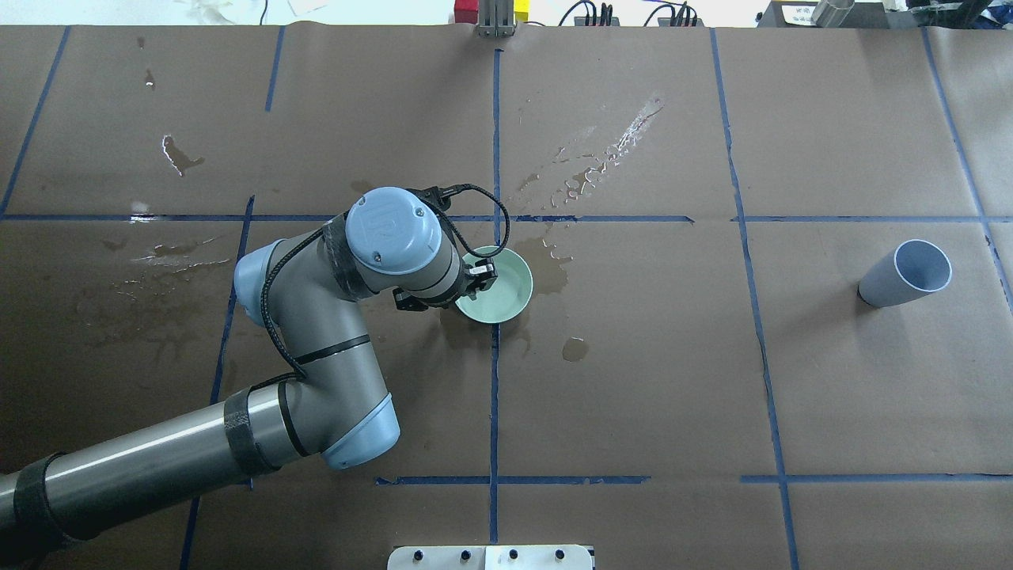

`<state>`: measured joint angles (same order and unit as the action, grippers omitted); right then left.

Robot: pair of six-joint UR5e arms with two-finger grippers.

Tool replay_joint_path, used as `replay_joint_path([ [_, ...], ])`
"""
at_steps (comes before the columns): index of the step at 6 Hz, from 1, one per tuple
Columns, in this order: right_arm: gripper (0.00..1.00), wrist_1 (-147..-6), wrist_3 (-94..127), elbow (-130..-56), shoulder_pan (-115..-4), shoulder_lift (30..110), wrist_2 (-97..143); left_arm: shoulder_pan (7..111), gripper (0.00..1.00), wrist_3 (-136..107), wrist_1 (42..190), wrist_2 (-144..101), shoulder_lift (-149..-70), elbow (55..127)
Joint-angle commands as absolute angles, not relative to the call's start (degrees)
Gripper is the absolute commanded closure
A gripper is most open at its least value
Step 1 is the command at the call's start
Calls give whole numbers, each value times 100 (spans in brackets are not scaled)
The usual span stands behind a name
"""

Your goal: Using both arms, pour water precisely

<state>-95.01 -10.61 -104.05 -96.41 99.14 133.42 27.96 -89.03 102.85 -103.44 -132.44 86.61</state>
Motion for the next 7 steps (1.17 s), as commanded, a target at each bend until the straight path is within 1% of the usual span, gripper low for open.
replay_joint_path([
  [1, 0, -9501, -1063, -10397, -9642, 9914, 13342, 2786, 88, -8877, 10283, -10353, -13254, 8631],
  [3, 0, -9501, -1063, -10397, -9642, 9914, 13342, 2804, 98, -8859, 10275, -10388, -13245, 8709],
  [5, 0, -9501, -1063, -10397, -9642, 9914, 13333, 3266, 100, -8833, 10222, -11157, -13175, 9033],
  [7, 0, -9501, -1063, -10389, -9633, 9914, 13342, 3873, 100, -7995, 10239, -11634, -12467, 9665],
])
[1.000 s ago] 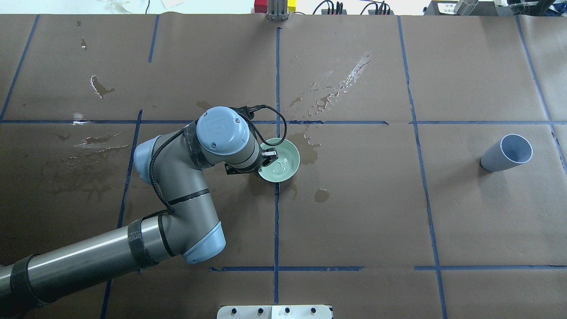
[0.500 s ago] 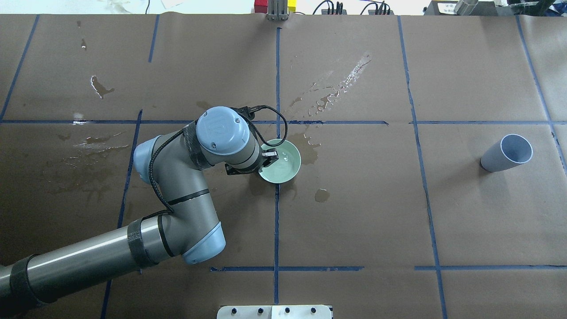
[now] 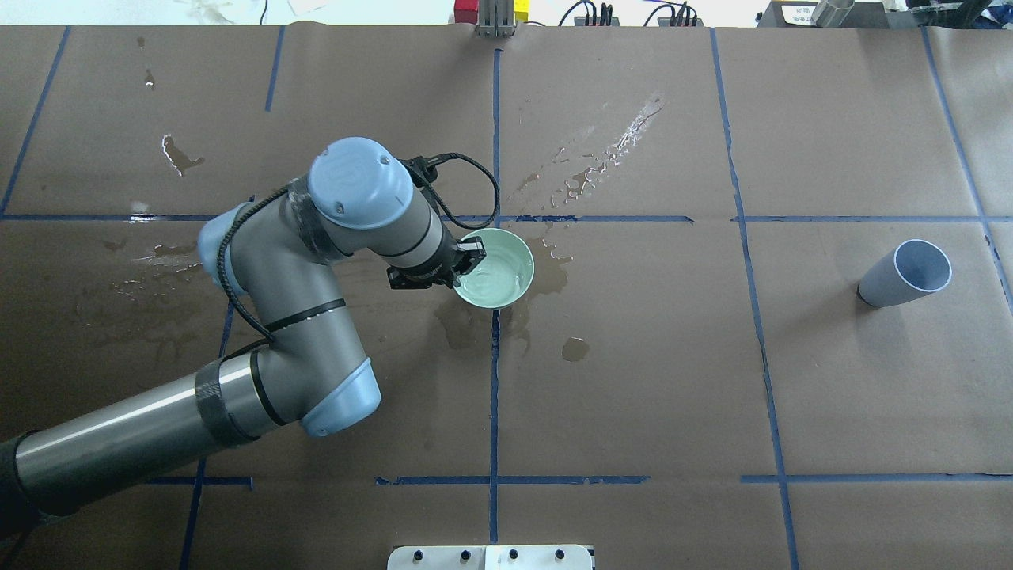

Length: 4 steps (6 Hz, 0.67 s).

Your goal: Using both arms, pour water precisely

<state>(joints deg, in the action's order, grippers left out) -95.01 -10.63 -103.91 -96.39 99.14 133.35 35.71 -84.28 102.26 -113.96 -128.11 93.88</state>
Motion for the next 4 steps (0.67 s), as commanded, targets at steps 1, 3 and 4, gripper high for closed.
replay_joint_path([
  [1, 0, -9501, -1063, -10380, -9607, 9914, 13342, 4259, 100, -7606, 10248, -12028, -12158, 9807],
  [3, 0, -9492, -1063, -10380, -9571, 9914, 13342, 5041, 100, -6204, 10283, -12706, -11211, 10159],
  [4, 0, -9501, -1063, -10380, -9571, 9914, 13342, 5367, 100, -5509, 10422, -12883, -10745, 10186],
])
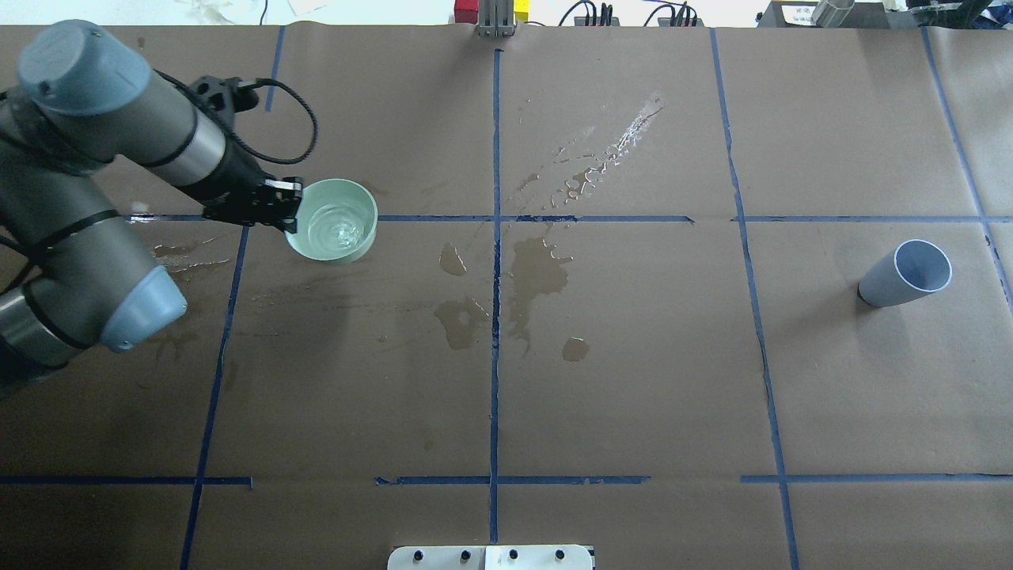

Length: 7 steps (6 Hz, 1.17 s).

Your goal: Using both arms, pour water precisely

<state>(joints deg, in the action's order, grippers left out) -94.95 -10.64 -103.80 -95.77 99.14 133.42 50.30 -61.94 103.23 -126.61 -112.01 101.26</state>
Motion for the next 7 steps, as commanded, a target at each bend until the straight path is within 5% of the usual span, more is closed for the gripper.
replay_joint_path([
  [1, 0, -9492, -1055, -10380, -9571, 9914, 13342, 5796, 100, -4849, 10815, -13285, -10175, 10143],
  [7, 0, -9501, -1055, -10345, -9571, 9949, 13597, 7163, 100, -1958, 11325, -13887, -8596, 9547],
])
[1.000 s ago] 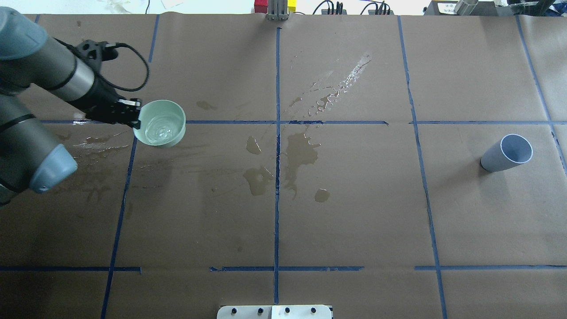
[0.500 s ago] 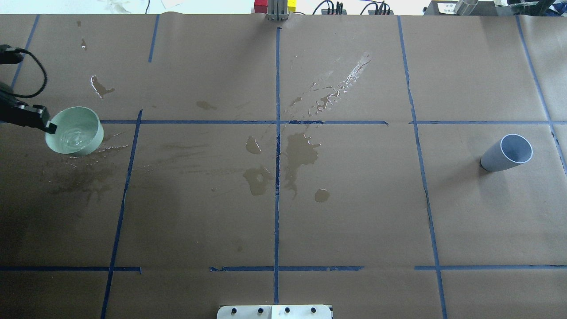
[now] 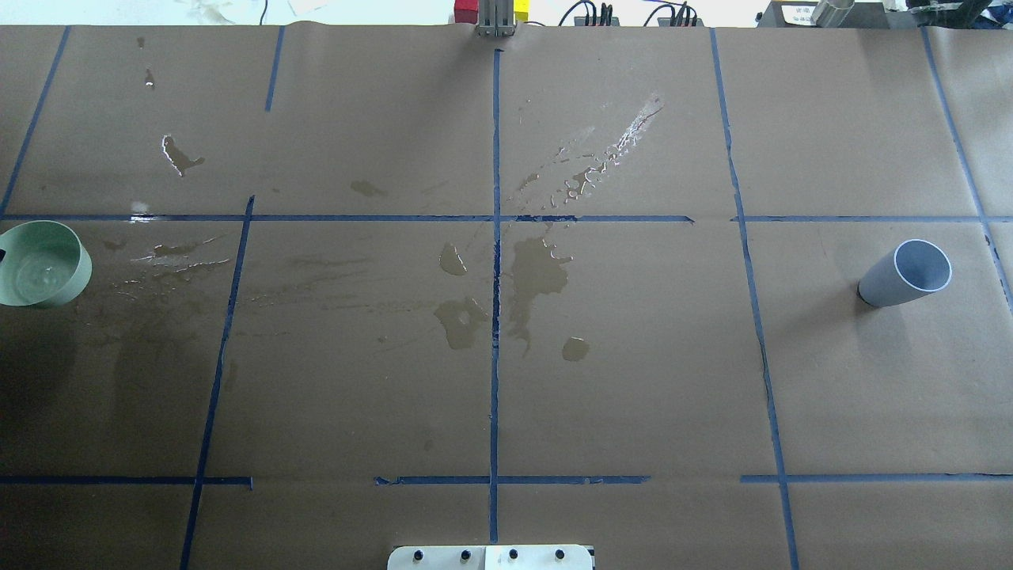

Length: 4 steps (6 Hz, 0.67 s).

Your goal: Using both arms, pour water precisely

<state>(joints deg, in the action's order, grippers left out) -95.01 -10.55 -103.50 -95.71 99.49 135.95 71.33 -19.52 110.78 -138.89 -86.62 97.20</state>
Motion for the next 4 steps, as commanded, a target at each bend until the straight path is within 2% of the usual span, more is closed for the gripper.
replay_joint_path([
  [1, 0, -9501, -1055, -10345, -9571, 9949, 13597, 7128, 100, -2752, 12234, -13861, -8639, 9127],
  [2, 0, -9501, -1055, -10345, -9571, 9949, 13597, 7076, 100, -3873, 13339, -13834, -8683, 8723],
  [4, 0, -9501, -1055, -10327, -9571, 9949, 13588, 6532, 100, -4438, 13746, -13546, -8692, 8666],
])
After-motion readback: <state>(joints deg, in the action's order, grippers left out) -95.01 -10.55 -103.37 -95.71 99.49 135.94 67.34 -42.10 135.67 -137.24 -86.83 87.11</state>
